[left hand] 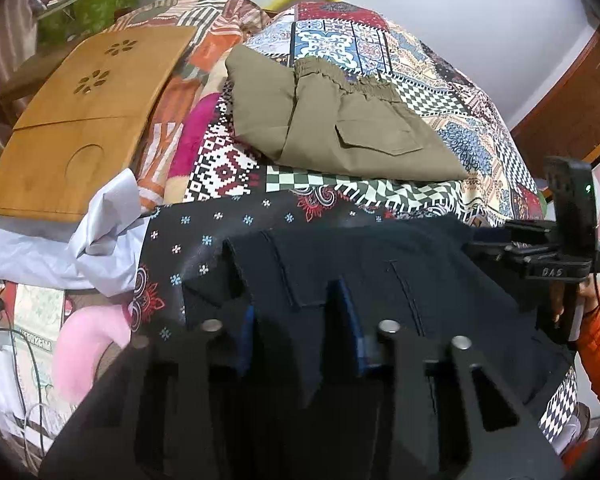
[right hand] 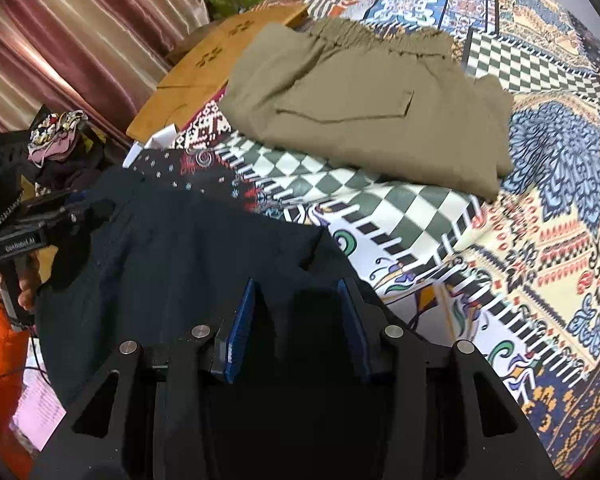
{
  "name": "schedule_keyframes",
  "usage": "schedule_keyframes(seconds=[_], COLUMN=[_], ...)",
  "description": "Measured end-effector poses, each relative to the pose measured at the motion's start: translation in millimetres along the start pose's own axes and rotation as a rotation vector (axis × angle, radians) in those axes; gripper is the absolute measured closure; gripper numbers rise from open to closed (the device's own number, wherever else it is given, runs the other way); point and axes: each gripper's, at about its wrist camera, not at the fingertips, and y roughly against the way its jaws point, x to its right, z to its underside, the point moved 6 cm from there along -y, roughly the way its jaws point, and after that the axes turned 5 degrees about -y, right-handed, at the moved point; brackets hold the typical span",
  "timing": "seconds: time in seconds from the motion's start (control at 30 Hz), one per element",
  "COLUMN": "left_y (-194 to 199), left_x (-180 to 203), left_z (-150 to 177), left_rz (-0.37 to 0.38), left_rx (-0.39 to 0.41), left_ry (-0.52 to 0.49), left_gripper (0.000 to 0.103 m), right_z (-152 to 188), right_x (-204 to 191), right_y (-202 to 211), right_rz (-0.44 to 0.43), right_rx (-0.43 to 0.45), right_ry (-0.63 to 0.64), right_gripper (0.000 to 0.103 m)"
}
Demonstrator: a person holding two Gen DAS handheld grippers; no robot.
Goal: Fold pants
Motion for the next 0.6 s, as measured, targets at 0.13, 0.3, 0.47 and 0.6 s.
schedule_keyframes(seconds=[0.13,0.3,0.47,0.6], left_y=[2.7,8.1,3.3,-15.5], left_x=[-2.2,2.1,-3.3,-12.7], left_z=[-4.6,-12.7,-25.1,-25.4], left_rz=[-0.003,-0.038,-0.110,-0.126], left_rx=[0.017,0.040,0.045,-0.011], left_ry=[0.012,-0.019,-0.039,-0.040], left_gripper=[0.083,0.090,0.090,0.090], right_z=[-2.3,-15.3,-22.2,-27.5], right_x=[-3.3,-14.5,-5.4,-0.6], right_y=[4.0,11.7,21.8,6.6], right_rz=[0.006,0.051,0.117,0.154], right_rx=[0.028,0.117,0.176,0.148], right_ry=[0.004,0.069,0.078,0.073], right_gripper=[0.091,0.095,0.097,0.096])
